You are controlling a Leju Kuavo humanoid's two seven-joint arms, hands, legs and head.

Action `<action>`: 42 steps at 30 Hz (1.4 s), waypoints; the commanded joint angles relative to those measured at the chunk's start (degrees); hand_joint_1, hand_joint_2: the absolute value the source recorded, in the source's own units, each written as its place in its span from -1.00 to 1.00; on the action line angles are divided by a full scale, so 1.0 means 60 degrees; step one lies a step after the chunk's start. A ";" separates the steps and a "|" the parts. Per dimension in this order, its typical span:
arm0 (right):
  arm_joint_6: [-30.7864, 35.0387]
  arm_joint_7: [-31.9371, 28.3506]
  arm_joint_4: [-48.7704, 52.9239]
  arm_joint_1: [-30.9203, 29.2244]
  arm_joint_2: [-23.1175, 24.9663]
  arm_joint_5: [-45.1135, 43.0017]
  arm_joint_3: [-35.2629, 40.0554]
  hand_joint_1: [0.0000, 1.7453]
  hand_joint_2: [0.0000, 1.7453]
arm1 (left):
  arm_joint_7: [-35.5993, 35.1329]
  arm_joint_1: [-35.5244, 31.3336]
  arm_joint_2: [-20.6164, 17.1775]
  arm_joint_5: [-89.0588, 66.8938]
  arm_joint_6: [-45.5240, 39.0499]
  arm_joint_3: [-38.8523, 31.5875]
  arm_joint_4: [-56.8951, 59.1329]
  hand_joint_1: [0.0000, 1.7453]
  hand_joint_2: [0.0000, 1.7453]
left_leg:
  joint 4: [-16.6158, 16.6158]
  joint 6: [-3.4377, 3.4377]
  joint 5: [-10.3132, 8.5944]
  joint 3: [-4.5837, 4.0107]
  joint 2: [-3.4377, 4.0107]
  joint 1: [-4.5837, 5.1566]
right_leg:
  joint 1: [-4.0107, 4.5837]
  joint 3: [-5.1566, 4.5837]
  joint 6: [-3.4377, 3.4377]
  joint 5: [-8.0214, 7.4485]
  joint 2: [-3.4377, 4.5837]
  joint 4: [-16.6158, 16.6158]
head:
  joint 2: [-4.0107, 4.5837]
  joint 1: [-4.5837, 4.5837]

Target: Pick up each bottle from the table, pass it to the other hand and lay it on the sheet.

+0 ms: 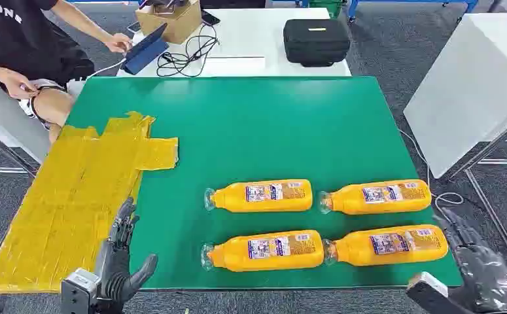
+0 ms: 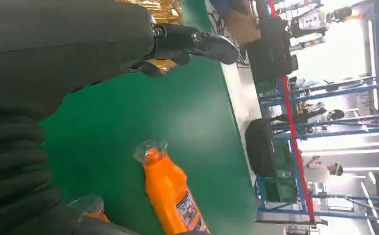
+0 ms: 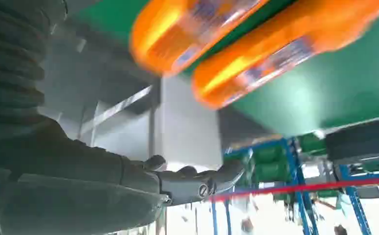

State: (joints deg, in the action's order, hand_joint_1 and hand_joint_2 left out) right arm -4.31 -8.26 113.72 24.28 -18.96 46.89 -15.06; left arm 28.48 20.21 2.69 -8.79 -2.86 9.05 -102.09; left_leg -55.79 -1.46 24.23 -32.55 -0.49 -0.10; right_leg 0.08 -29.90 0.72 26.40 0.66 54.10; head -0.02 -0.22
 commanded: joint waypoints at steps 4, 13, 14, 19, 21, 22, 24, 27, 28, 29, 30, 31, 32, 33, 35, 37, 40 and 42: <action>-0.0923 0.0063 -0.1209 -0.0082 -0.2571 0.1458 0.0022 -1.00 1.00 | 0.0005 -0.1413 -0.0045 0.0673 0.0449 -0.0005 0.2186 -1.00 1.00 | 0.0013 -0.0002 0.0007 0.0031 0.0008 0.0004 | 0.0002 0.0034 0.0010 -0.0002 0.0000 -0.0022 | 0.0000 -0.0004; -0.0676 -0.0204 -0.3481 -0.2498 -0.3210 0.1131 0.2466 -1.00 1.00 | -0.0009 -0.1488 -0.0062 0.0802 0.0324 0.0193 0.2281 -1.00 1.00 | 0.0024 0.0000 0.0015 0.0064 0.0072 -0.0010 | 0.0017 0.0063 0.0016 -0.0020 0.0057 -0.0046 | 0.0000 -0.0004; -0.0621 -0.0162 -0.3508 -0.2521 -0.3216 0.1131 0.2551 -1.00 1.00 | -0.0010 -0.1487 -0.0065 0.0803 0.0321 0.0197 0.2285 -1.00 1.00 | 0.0015 -0.0010 0.0000 0.0036 0.0039 -0.0008 | 0.0014 0.0041 0.0008 -0.0014 0.0023 -0.0031 | 0.0000 -0.0004; -0.0554 -0.0117 -0.3415 -0.2395 -0.3238 0.1101 0.2548 -1.00 1.00 | -0.0010 -0.1483 -0.0066 0.0803 0.0315 0.0196 0.2277 -1.00 1.00 | 0.0015 -0.0007 0.0007 0.0053 0.0012 -0.0005 | 0.0009 0.0059 0.0010 0.0001 -0.0002 -0.0030 | 0.0000 -0.0007; -0.0411 -0.0025 -0.3645 -0.2600 -0.2803 0.1387 0.2880 -1.00 1.00 | -0.0010 -0.1447 -0.0011 0.0802 0.0307 0.0179 0.2259 -1.00 1.00 | 0.0013 -0.0005 0.0016 0.0062 0.0016 -0.0009 | 0.0013 0.0070 0.0010 0.0006 0.0002 -0.0034 | 0.0000 -0.0004; -0.0327 -0.0014 -0.3683 -0.2653 -0.2645 0.1560 0.3083 -1.00 1.00 | -0.0014 -0.1418 0.0004 0.0802 0.0300 0.0173 0.2240 -1.00 1.00 | 0.0014 -0.0008 0.0006 0.0045 0.0017 -0.0010 | 0.0016 0.0054 0.0007 -0.0004 0.0007 -0.0033 | 0.0000 -0.0007; -0.0403 0.0150 -0.3604 -0.2776 -0.2376 0.1745 0.3456 -1.00 1.00 | -0.0023 -0.1335 0.0017 0.0802 0.0285 0.0160 0.2164 -1.00 1.00 | 0.0018 -0.0006 0.0006 0.0050 0.0023 -0.0016 | 0.0024 0.0060 0.0006 -0.0008 0.0011 -0.0041 | 0.0000 -0.0004; -0.0562 0.0254 -0.3956 -0.3051 -0.2160 0.1751 0.3811 -1.00 1.00 | -0.0072 -0.1253 0.0053 0.0765 0.0264 0.0122 0.2040 -1.00 1.00 | 0.0020 -0.0002 0.0010 0.0061 0.0033 -0.0016 | 0.0026 0.0065 0.0008 -0.0006 0.0017 -0.0040 | 0.0000 -0.0004; -0.0746 0.0310 -0.4090 -0.3091 -0.2164 0.1626 0.3873 -1.00 1.00 | -0.0089 -0.1251 0.0058 0.0745 0.0269 0.0108 0.2022 -1.00 1.00 | 0.0019 -0.0006 0.0004 0.0045 0.0028 -0.0015 | 0.0025 0.0051 0.0007 -0.0009 0.0013 -0.0037 | 0.0000 -0.0004; -0.0862 0.0320 -0.4210 -0.3114 -0.2237 0.1488 0.3977 -1.00 1.00 | -0.0111 -0.1288 0.0065 0.0721 0.0287 0.0079 0.2035 -1.00 1.00 | 0.0022 -0.0003 0.0008 0.0057 0.0034 -0.0017 | 0.0028 0.0064 0.0009 -0.0007 0.0015 -0.0042 | 0.0000 -0.0007; -0.0862 0.0320 -0.4210 -0.3114 -0.2237 0.1488 0.3977 -1.00 1.00 | -0.0111 -0.1288 0.0065 0.0721 0.0287 0.0079 0.2035 -1.00 1.00 | 0.0016 -0.0007 0.0004 0.0040 0.0024 -0.0016 | 0.0027 0.0050 0.0008 -0.0008 0.0010 -0.0035 | 0.0000 -0.0007; -0.1077 0.0308 -0.4311 -0.3103 -0.2314 0.1251 0.4044 -1.00 1.00 | -0.0136 -0.1389 0.0040 0.0708 0.0339 0.0074 0.2110 -1.00 1.00 | 0.0016 -0.0005 0.0010 0.0057 0.0026 -0.0018 | 0.0029 0.0068 0.0012 -0.0004 0.0006 -0.0040 | 0.0000 -0.0004; -0.1175 0.0354 -0.4315 -0.3069 -0.2391 0.1176 0.4092 -1.00 1.00 | -0.0144 -0.1455 0.0036 0.0707 0.0363 0.0072 0.2176 -1.00 1.00 | 0.0015 -0.0009 0.0003 0.0040 0.0016 -0.0010 | 0.0021 0.0050 0.0011 -0.0004 0.0002 -0.0030 | 0.0000 -0.0007; -0.1267 0.0456 -0.4387 -0.3008 -0.2411 0.1079 0.4090 -1.00 1.00 | -0.0163 -0.1575 0.0014 0.0712 0.0418 0.0081 0.2296 -1.00 1.00 | 0.0017 -0.0007 0.0010 0.0057 0.0014 -0.0013 | 0.0024 0.0071 0.0015 0.0000 -0.0004 -0.0037 | 0.0000 -0.0004; -0.1244 0.0580 -0.4595 -0.2990 -0.2271 0.1064 0.4126 -1.00 1.00 | -0.0160 -0.1668 0.0000 0.0710 0.0450 0.0107 0.2421 -1.00 1.00 | 0.0017 -0.0008 0.0007 0.0053 0.0008 -0.0010 | 0.0020 0.0068 0.0015 0.0001 -0.0008 -0.0035 | 0.0000 -0.0007; -0.1124 0.0635 -0.4809 -0.2981 -0.2059 0.1098 0.4164 -1.00 1.00 | -0.0154 -0.1723 -0.0021 0.0711 0.0464 0.0129 0.2489 -1.00 1.00 | 0.0022 -0.0004 0.0008 0.0062 0.0004 -0.0016 | 0.0025 0.0081 0.0015 0.0002 -0.0015 -0.0044 | 0.0000 -0.0004; -0.1033 0.0650 -0.4949 -0.3012 -0.1965 0.1148 0.4269 -1.00 1.00 | -0.0153 -0.1740 -0.0031 0.0711 0.0469 0.0136 0.2502 -1.00 1.00 | 0.0016 -0.0008 -0.0001 0.0033 0.0007 -0.0012 | 0.0017 0.0047 0.0007 -0.0005 -0.0003 -0.0030 | 0.0000 -0.0004; -0.1072 0.0585 -0.5244 -0.3220 -0.1875 0.1179 0.4434 -1.00 1.00 | -0.0157 -0.1827 -0.0071 0.0732 0.0469 0.0144 0.2541 -1.00 1.00 | 0.0013 -0.0008 0.0000 0.0029 0.0009 -0.0009 | 0.0013 0.0042 0.0007 -0.0003 -0.0001 -0.0024 | 0.0000 -0.0004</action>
State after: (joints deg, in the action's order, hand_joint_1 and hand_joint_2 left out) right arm -10.84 -4.66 90.14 8.55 -33.83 53.75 7.39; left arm 27.80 11.65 2.86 -4.39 -0.15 9.18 -90.79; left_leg -55.80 -1.56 24.19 -32.57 -0.48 -0.10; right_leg 0.10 -29.87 0.75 26.38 0.66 54.11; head -0.02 -0.24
